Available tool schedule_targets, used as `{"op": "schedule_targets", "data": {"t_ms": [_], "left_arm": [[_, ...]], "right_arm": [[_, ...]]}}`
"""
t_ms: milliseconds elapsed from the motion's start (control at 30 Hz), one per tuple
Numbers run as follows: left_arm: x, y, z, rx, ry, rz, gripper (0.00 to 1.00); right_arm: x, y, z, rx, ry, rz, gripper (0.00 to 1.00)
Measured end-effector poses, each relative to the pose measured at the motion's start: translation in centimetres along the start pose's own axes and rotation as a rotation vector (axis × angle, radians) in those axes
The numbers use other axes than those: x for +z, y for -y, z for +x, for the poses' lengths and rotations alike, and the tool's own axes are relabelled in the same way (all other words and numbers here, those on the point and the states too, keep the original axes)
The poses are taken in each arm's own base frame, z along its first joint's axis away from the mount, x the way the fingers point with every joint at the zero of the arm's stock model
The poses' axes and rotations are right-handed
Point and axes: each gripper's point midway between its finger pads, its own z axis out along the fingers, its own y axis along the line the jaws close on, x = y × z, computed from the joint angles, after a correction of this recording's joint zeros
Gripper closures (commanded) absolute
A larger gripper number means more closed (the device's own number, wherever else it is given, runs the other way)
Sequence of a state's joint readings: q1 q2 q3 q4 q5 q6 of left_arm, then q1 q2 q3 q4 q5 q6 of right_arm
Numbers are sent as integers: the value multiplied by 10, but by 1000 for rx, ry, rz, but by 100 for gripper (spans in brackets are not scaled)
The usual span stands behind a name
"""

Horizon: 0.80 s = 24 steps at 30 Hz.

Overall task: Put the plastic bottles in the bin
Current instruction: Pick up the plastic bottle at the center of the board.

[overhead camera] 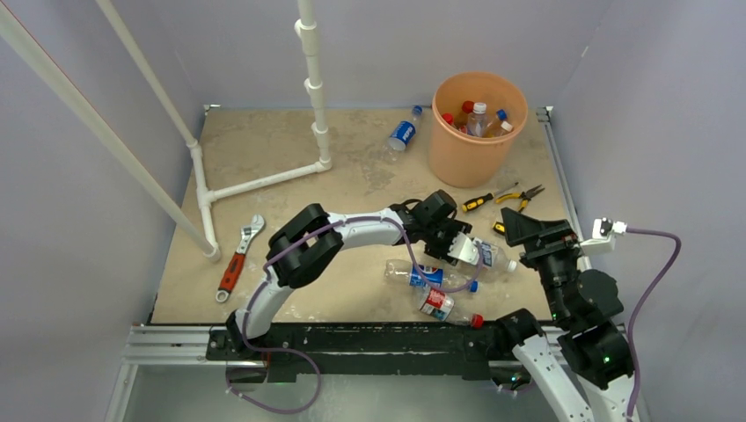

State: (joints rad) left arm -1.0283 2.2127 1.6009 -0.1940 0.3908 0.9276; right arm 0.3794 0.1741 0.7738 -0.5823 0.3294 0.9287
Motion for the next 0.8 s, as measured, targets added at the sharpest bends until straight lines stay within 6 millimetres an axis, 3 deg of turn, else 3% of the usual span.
{"op": "schedule_targets", "data": {"t_ms": [367,567,700,800], "left_arm": [[-4,-7,7,12,-6,-106,76],[-24,-4,20,-11,-61,-179,100],[-49,-15,18,-35,-89,-281,100],[-87,-28,8,-63,-78,-416,100]], "right_arm": [[-3,2,-7,-8,33,2,1],[-5,-2,-12,-19,45,-8,1],[-8,-10,-20,-27,67,-35,1],[-8,-16,-24,-36,82,-58,1]]}}
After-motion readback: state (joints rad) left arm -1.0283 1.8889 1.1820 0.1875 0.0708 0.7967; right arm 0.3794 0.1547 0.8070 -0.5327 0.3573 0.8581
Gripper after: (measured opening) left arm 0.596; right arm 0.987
